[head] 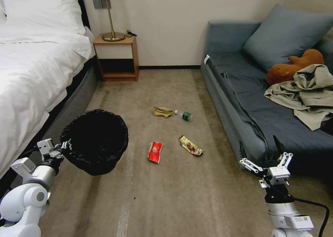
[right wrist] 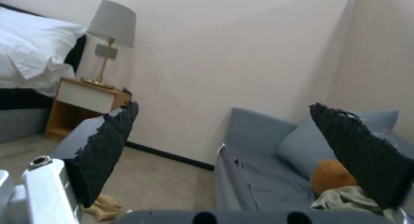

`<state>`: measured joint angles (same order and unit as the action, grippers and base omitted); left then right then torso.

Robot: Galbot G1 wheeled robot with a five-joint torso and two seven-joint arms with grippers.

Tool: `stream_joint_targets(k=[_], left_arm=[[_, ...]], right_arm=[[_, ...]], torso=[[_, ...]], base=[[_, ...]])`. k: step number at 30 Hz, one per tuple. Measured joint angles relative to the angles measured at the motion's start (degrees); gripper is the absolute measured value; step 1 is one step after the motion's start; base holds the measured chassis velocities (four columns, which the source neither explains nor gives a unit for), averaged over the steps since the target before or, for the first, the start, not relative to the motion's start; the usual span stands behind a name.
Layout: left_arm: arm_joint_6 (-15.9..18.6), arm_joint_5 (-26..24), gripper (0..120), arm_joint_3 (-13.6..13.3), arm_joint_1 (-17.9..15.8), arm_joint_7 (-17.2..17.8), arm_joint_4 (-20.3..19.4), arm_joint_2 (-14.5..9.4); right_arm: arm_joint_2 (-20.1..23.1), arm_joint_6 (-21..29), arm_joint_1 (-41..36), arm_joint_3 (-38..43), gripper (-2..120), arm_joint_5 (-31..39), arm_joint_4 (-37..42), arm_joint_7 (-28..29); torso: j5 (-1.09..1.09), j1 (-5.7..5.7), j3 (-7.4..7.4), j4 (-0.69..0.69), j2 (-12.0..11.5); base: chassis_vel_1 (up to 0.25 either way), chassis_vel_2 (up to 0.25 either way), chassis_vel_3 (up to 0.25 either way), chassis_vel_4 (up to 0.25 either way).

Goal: Pick up the trash bin, then pick up the garbage on the floor and place it into the trash bin.

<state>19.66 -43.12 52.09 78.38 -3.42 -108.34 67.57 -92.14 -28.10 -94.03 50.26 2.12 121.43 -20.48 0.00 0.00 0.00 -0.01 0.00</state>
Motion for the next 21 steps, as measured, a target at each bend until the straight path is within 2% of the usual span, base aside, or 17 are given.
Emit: stream_joint_targets(k=[21], left_arm=[[-0.13, -0.07, 3, -0.09, -0.26, -0.03, 0.3, 0.08]], right_arm=[[0.0, -0.12, 0.63, -0.3, 100, -0.09, -0.97, -0.09]], torso=[[0.0, 0.0, 0.0, 0.0, 0.0]], base=[[-0.139, 0.145, 0.144, -0.134]])
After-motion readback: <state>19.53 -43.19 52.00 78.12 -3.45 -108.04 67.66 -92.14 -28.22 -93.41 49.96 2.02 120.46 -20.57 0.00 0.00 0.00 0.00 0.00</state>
